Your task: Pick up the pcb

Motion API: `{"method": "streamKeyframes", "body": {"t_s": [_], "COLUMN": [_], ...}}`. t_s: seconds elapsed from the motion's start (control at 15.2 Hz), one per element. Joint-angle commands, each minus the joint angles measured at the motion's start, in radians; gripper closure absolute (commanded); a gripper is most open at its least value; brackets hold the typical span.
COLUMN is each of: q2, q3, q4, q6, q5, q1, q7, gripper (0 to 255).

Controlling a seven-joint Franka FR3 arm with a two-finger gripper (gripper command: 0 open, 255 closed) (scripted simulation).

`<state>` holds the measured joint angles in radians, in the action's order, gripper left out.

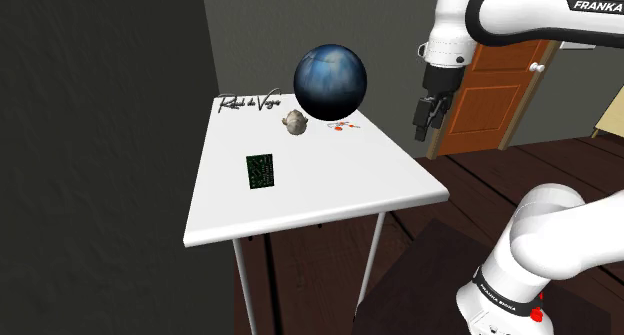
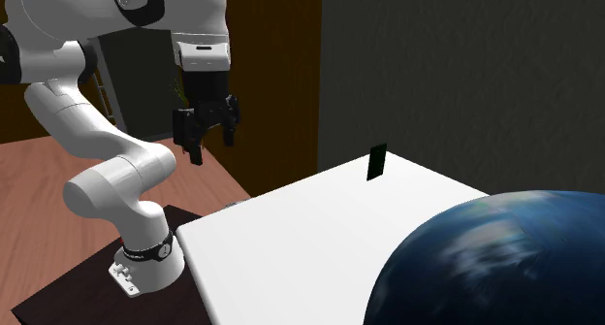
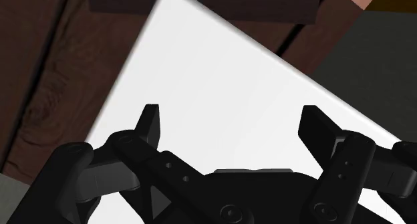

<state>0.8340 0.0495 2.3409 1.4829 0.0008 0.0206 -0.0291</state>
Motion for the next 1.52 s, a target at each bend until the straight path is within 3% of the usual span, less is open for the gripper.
{"method": "streamKeyframes", "body": {"t_s": [0.0,0.4,0.79,1.12,1.45], "q2": [0.000,-0.158,-0.344,-0.522,-0.722], "q3": [0.000,0.118,0.229,0.315,0.391], "q4": [0.000,-0.091,-0.227,-0.377,-0.566], "q6": [0.000,0.072,0.130,0.160,0.165], "q5": [0.000,0.074,0.105,0.090,0.032], "q1": [0.000,0.010,0.006,0.001,0.009], "q7": [0.000,-0.157,-0.313,-0.450,-0.595], "gripper": [0,0,0,0,0]}}
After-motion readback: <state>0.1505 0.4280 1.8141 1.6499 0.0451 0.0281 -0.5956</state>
